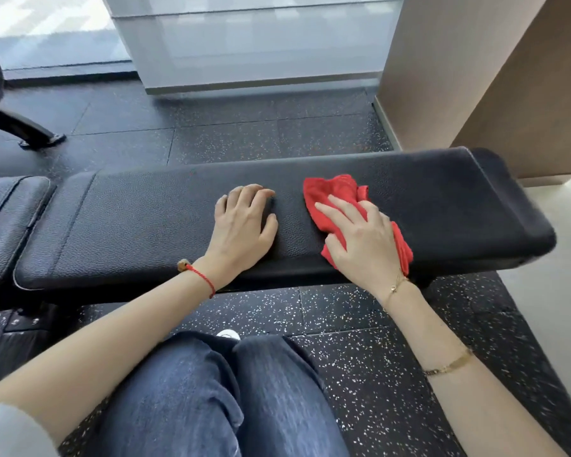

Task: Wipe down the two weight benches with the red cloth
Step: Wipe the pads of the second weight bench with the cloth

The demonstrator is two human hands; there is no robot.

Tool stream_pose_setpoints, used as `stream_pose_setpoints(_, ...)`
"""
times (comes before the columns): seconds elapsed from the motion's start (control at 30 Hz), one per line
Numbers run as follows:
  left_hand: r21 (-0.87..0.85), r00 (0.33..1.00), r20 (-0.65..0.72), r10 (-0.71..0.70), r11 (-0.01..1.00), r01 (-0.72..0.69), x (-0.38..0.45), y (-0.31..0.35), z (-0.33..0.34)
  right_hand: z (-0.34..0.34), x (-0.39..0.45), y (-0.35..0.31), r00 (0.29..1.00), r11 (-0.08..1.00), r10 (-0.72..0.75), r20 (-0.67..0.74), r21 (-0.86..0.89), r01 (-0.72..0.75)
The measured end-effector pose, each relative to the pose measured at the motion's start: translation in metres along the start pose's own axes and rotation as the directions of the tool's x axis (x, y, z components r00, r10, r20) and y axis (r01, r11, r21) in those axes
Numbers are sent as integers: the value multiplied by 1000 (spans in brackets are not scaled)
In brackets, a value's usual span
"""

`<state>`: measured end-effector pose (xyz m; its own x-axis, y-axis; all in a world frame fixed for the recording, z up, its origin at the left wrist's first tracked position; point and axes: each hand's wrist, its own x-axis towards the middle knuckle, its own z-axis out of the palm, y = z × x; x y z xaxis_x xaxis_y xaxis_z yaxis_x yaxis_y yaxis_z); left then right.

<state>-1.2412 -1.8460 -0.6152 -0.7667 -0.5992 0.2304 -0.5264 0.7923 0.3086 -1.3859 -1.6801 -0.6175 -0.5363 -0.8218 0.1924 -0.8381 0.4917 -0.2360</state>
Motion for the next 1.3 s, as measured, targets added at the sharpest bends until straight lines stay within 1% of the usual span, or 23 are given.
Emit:
stream_pose_setpoints(0.07,40,1000,10,9,999,-9,0,4,6,-8,-8,26,997,998,59,-56,-3,-59)
stream_pose_setpoints(0.17,101,1000,8,4,995,-4,0,7,11,-21,1,77,966,972,228,-125,-35,-234)
stream_pose_setpoints(0.23,121,1000,11,-5,993,4,0,10,12,-25,19,97,931,934,349,-108,-37,-354)
stream_pose_setpoints(0.3,128,1000,14,-10,992,8,0,12,11,-24,35,94,911,912,405,-84,-40,-409)
stream_pose_setpoints(0.37,124,1000,2,-12,992,11,-1,13,11,-19,40,74,929,929,364,-59,-45,-367)
stream_pose_setpoints(0.47,120,1000,-15,-8,993,10,-1,14,9,-9,24,33,985,984,170,-16,-47,-170)
stream_pose_setpoints(0.53,116,1000,-17,-6,993,8,-1,13,9,-7,7,19,998,997,58,9,-46,-58)
stream_pose_setpoints(0.6,109,1000,-21,0,994,2,-1,13,9,-11,-6,25,1000,999,26,9,-36,-26)
stream_pose_setpoints(0.63,106,1000,-23,3,994,0,-2,12,9,-14,-9,35,999,999,40,-7,-37,-40)
stream_pose_setpoints(0.73,106,1000,-26,10,994,-8,-3,12,9,-22,-10,71,978,980,182,-106,-61,-189)
stream_pose_setpoints(0.8,112,999,-29,20,994,-16,-3,12,9,-25,-3,95,937,945,311,-159,-55,-323)
stream_pose_setpoints(0.87,109,999,-32,20,994,-17,-3,13,9,-25,11,114,876,891,437,-203,-39,-453)
stream_pose_setpoints(0.93,102,999,-30,16,995,-13,-2,14,10,-25,31,127,821,836,527,-218,-41,-548)
stream_pose_setpoints(1.0,103,999,-32,14,995,-10,-1,14,11,-25,57,127,808,818,559,-189,-37,-574)
stream_pose_setpoints(1.03,102,999,-34,14,995,-11,-1,13,11,-25,69,123,819,826,551,-158,-37,-563)
stream_pose_setpoints(1.1,90,999,-42,16,996,-12,-1,13,12,-22,89,107,873,873,481,-75,-48,-485)
stream_pose_setpoints(1.2,57,998,-54,13,998,-10,0,11,12,-11,92,62,964,963,266,25,-45,-265)
stream_pose_setpoints(1.3,56,998,-61,17,998,-14,0,10,12,-2,56,22,997,999,34,64,-35,-32)
